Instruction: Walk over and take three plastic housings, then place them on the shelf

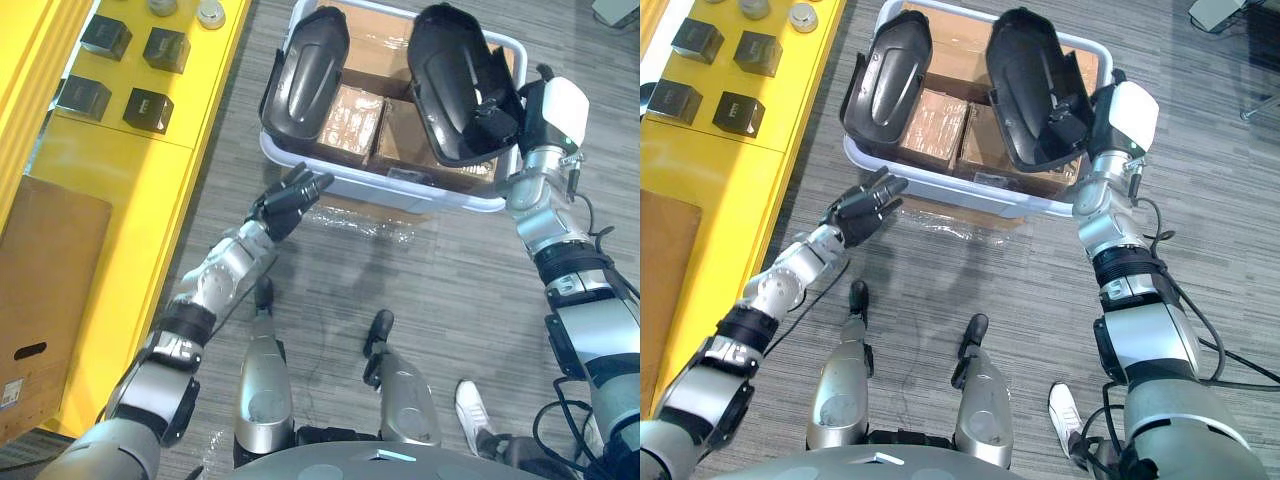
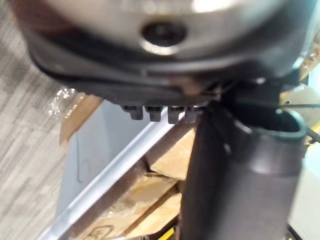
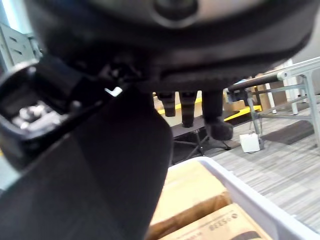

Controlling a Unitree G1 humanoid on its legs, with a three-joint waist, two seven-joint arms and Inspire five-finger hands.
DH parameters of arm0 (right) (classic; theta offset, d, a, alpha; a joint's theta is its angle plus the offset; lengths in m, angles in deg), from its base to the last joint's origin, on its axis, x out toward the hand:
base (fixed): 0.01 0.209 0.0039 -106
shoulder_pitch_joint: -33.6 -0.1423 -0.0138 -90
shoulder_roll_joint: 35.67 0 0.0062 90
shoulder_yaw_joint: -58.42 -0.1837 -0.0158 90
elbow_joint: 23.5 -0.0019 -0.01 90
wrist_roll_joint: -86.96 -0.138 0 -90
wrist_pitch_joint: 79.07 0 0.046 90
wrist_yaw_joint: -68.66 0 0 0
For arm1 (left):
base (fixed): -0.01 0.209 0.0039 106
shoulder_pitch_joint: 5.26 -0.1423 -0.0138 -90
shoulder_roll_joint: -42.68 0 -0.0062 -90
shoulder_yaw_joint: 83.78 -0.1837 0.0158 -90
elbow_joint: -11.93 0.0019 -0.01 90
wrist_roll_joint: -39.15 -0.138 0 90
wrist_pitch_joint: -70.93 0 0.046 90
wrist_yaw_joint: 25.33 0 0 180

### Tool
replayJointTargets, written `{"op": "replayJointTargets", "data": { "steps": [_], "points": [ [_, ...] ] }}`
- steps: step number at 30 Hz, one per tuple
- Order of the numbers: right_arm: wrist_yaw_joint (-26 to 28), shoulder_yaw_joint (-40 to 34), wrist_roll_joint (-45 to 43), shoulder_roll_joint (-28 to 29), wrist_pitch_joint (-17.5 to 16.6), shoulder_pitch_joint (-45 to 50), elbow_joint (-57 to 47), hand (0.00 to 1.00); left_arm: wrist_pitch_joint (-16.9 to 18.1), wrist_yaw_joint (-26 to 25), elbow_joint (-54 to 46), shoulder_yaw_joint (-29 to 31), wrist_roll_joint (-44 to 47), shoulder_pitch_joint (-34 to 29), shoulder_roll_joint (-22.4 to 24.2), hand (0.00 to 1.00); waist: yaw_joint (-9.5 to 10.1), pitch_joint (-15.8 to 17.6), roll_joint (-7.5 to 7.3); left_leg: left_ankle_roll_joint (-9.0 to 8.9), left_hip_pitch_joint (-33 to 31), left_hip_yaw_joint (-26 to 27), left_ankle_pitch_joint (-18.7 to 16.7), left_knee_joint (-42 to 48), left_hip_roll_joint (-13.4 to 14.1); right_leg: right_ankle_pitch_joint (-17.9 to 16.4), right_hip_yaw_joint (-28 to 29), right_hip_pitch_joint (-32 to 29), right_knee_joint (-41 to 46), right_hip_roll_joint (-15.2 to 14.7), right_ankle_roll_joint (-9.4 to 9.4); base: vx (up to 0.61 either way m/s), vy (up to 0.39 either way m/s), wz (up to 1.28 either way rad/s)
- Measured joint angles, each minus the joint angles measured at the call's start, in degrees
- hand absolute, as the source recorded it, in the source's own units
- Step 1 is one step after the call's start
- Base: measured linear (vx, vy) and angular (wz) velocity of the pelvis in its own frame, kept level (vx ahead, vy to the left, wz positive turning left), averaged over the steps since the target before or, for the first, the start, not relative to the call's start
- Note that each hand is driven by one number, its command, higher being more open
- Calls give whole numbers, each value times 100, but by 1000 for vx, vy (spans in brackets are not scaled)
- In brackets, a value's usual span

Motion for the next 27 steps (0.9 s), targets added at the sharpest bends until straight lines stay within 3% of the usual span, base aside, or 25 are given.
{"op": "replayJointTargets", "data": {
  "steps": [6, 10, 22, 27],
  "points": [
    [-276, 155, 451, 153, -520, -53, -361, 0, -110, 5, 123, -3, 1013, 467, -9, 100, -133, 4, -33, 0, 6, 40, 1, 0, 5, 12, 45, -26, 1, 7, -2, -3, -9, -3],
    [-497, 225, 753, 350, -841, -48, -404, 0, -94, 3, 414, -8, 1394, 751, -8, 100, -202, 20, -149, 0, 18, 101, 0, -1, 12, 33, 108, -64, 1, 19, -7, -9, -25, -7],
    [-717, 531, 1159, 860, -1265, 357, -918, 0, -32, -52, 714, -257, 1393, 1115, 152, 100, -322, 18, -192, -1, 100, 205, -3, -2, 12, 85, 214, -44, -42, 27, -12, -8, -17, -4],
    [-711, 812, 1368, 1139, -1342, 561, -1060, 0, 171, -46, 763, -398, 1397, 1232, 330, 100, -321, 16, -201, -1, 99, 224, -4, -2, 4, 162, 237, -7, -164, 36, -7, -10, -10, -2]
  ]
}}
